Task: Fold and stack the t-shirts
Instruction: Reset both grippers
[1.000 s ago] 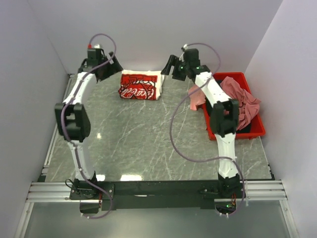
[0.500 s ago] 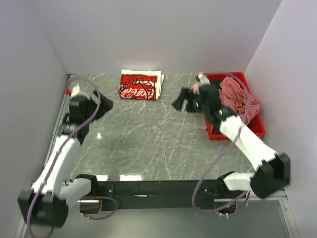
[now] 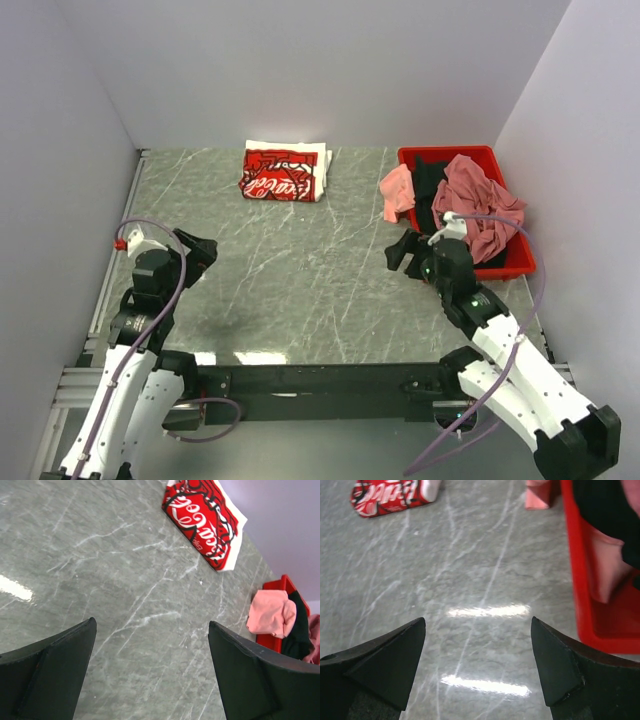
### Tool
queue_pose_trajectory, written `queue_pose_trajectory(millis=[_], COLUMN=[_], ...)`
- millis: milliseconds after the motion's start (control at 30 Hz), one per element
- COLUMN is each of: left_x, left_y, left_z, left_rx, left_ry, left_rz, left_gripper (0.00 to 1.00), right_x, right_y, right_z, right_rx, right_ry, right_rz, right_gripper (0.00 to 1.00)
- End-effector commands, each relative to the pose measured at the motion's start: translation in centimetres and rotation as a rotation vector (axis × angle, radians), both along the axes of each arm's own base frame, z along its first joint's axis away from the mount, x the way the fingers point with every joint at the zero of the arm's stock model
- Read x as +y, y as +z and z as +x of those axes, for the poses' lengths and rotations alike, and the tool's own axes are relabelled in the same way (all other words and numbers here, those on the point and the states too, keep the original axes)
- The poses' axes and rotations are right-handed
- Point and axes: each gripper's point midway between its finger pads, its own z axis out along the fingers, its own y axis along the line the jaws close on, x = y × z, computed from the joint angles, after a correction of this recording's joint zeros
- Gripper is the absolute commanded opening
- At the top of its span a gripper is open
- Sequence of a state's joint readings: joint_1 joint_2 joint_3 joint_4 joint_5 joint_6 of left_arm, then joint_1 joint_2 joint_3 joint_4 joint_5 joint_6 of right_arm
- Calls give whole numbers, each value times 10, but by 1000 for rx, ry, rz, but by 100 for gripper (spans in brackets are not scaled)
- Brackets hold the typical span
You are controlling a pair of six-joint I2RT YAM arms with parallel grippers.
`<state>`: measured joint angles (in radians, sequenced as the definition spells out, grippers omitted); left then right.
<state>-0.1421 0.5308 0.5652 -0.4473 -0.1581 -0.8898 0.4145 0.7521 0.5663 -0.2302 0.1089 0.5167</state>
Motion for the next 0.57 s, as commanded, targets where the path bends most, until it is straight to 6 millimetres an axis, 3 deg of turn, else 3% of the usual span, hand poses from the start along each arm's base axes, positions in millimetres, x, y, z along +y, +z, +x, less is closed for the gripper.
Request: queue_pose_trajectory(millis=[0, 133, 533], left_x=[10, 11, 17], left_y=[4, -3, -12], left_z=[0, 1, -2], left_rx=[-4, 24, 54], left_ry=[67, 74, 118], left_rz=[-6, 0, 0], left_gripper=[99, 100, 100], right_x=[-22, -37, -33], right_y=[-5, 4, 7], right_z=[2, 2, 3], right_rx=[-27, -78, -127], right_ry=[-123, -193, -164], right_rz=[-16, -27, -20], right_gripper=[92, 92, 93])
